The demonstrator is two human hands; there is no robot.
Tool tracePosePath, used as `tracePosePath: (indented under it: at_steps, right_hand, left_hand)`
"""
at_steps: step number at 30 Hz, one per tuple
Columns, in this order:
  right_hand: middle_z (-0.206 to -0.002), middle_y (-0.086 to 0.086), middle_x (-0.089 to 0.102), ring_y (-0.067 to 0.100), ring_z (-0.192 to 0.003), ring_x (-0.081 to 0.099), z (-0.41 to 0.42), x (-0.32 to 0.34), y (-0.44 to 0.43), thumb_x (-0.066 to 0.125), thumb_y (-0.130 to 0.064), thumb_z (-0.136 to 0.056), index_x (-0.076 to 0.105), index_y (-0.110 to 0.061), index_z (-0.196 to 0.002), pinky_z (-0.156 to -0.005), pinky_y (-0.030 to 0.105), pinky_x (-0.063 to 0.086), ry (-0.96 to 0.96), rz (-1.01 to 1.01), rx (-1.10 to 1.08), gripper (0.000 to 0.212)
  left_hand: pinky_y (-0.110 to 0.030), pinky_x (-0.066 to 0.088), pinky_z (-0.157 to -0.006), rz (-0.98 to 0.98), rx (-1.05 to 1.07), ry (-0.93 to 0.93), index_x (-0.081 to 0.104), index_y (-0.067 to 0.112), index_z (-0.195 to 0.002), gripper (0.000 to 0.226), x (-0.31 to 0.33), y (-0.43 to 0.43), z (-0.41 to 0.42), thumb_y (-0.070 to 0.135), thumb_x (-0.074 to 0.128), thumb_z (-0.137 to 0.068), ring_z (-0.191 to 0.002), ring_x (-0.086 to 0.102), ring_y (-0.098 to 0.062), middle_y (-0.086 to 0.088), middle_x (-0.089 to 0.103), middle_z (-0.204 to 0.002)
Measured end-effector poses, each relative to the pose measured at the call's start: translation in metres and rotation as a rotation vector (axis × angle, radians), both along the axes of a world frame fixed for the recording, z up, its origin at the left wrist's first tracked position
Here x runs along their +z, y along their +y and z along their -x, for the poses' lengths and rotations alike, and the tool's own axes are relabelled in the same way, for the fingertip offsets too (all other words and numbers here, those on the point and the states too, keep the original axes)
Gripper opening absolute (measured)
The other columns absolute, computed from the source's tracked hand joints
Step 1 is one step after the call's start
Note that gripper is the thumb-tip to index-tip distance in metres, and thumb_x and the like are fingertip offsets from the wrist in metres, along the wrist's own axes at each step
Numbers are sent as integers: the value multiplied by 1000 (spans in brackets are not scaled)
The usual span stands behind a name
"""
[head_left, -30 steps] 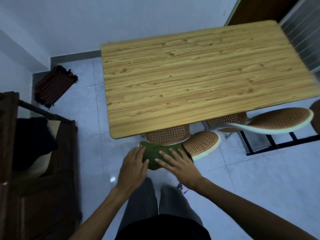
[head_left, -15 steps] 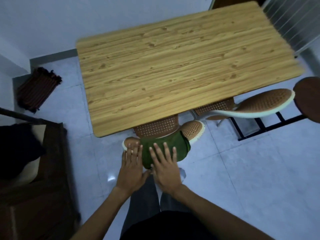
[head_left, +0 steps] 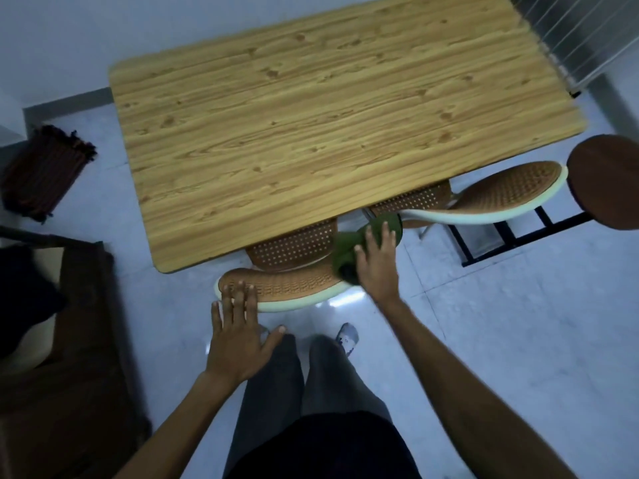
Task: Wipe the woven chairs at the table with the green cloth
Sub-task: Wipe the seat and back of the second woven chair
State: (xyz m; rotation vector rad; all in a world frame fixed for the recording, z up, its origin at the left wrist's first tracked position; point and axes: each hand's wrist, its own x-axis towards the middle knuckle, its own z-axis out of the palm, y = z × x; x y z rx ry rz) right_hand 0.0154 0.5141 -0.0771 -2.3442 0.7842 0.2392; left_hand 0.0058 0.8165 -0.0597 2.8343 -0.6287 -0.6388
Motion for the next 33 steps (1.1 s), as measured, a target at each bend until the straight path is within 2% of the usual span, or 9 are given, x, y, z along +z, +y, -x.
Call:
tracePosePath:
  at_steps: [5,9,12,17,20,22,24,28,33]
  right_hand:
    - [-120,14,61,32,-109,59,-63,3,-55,43,-25,-105,60,-3,-126,-91,39,47,319,-451,-111,34]
    - [-76,9,54,18,-54,59,-92,-12,-71,39,-21,-108,61,1,-91,-45,23,48,491,-752,-272,35]
    - [-87,7,55,17,-72,53,-102,-30,-74,32,-16,-109,58,-4,-109,-49,21,50,461,-787,-355,29]
    - [-83,13,56,26,-68,57,-83,-30,-78,53,-28,-102,64,-2,-93,-60,35,48,412,-847,-335,30]
    - [-142,20,50,39,-119,56,-54,0,-56,49,-27,-100,64,-12,-126,-94,52,50,328,-391,44,34]
    - [-165,15,15,42,-149,15,-17,16,-19,41,-31,-103,49,-18,-146,-118,59,18,355,41,277,46]
    - [-166,13,9,47,-149,-5,21,30,39,30,-43,-102,36,-21,-153,-118,62,5,254,224,358,56]
    - [-165,9,18,41,-151,-2,56,42,118,21,-53,-98,35,-24,-153,-117,65,5,156,192,399,64]
    - [-166,6,16,31,-153,-2,28,33,78,26,-49,-101,32,-24,-155,-116,64,-2,200,248,305,59]
  left_hand:
    - [-63,-3,-117,-5,190,8,4,2,-155,97,-6,-25,3,72,21,-90,-149,-9,-43,-26,3,-162]
    - [-66,-1,-115,-10,229,-41,10,0,-153,95,-16,-27,6,68,29,-91,-149,-8,-44,-28,8,-161]
    - [-67,0,-113,-26,240,-74,14,-2,-153,94,-18,-30,8,66,33,-91,-149,-5,-45,-29,12,-160]
    - [-68,-1,-113,-47,255,-39,17,-4,-151,94,-11,-32,7,67,30,-91,-149,-5,-45,-30,12,-160]
    - [-69,0,-114,-58,250,-25,19,-5,-151,95,-7,-35,6,69,28,-90,-149,-3,-46,-30,13,-160]
    - [-66,-5,-114,-59,251,-11,18,-4,-151,96,-4,-35,6,70,25,-90,-149,-6,-45,-30,12,-160]
    - [-61,-13,-114,-66,255,9,16,-3,-152,98,-2,-35,5,71,22,-89,-149,-10,-43,-29,8,-161]
    - [-63,-13,-114,-107,249,58,12,-1,-153,99,-4,-35,1,67,16,-82,-148,-15,-42,-26,3,-162]
    - [-63,-11,-113,-89,286,79,11,2,-154,104,-2,-37,-1,76,10,-81,-148,-18,-39,-23,1,-164]
